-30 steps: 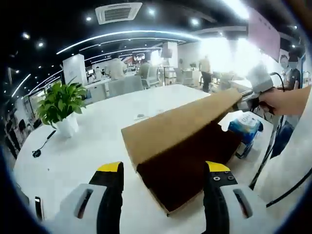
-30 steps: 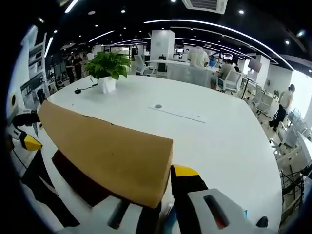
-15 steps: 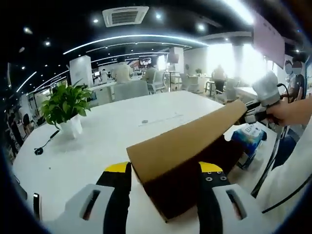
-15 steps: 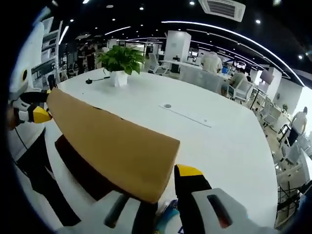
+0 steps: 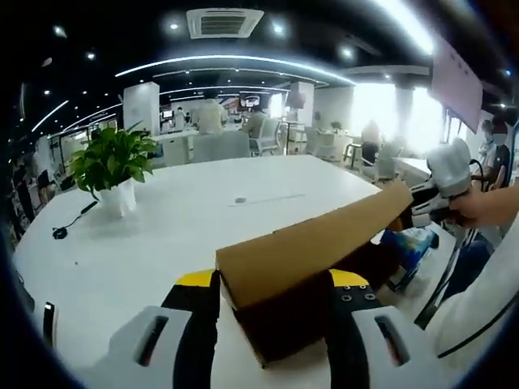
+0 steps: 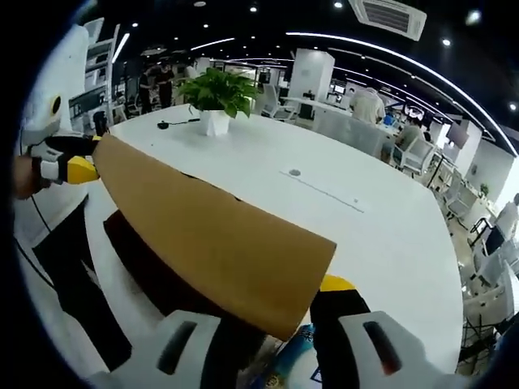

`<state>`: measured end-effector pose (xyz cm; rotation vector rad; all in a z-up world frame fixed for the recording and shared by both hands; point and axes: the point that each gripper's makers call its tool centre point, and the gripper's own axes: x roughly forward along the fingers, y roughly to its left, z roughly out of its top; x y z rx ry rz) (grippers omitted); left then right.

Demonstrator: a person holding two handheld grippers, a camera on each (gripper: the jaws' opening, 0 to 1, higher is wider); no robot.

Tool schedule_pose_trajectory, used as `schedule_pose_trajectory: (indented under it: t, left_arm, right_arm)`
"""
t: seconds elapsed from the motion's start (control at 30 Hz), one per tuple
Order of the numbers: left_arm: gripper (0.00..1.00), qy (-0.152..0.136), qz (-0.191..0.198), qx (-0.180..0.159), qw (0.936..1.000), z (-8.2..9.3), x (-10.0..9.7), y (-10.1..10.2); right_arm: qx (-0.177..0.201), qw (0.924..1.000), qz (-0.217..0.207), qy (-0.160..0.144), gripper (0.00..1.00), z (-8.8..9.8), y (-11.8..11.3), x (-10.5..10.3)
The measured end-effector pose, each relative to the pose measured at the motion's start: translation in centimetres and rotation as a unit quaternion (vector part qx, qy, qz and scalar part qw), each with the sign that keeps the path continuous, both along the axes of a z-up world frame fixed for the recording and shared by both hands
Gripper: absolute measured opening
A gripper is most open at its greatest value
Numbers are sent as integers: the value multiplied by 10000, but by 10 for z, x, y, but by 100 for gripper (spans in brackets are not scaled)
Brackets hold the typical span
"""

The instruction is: Operate the shoe box by opening the lid, removing the specified soft item, and placing it in the target area until the item is outside and the box remains undamaged.

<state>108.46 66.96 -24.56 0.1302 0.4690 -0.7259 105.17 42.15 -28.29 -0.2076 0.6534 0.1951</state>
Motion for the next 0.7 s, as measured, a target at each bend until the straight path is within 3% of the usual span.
schedule_pose_trajectory:
  t: [0.23, 0.37, 0.7]
  left_arm:
    - [52, 155, 166, -97, 9997, -7, -5, -1]
    - [52, 105, 130, -30, 9999, -11, -10, -3]
    - [52, 166, -43, 164, 9997, -24, -4, 0]
  right_arm:
    - [164, 9998, 129, -3, 39, 1, 6, -9]
    - [-19, 9995, 285, 95, 44, -3, 9, -14]
    - [-31, 9990, 341, 295, 52, -9, 17, -19]
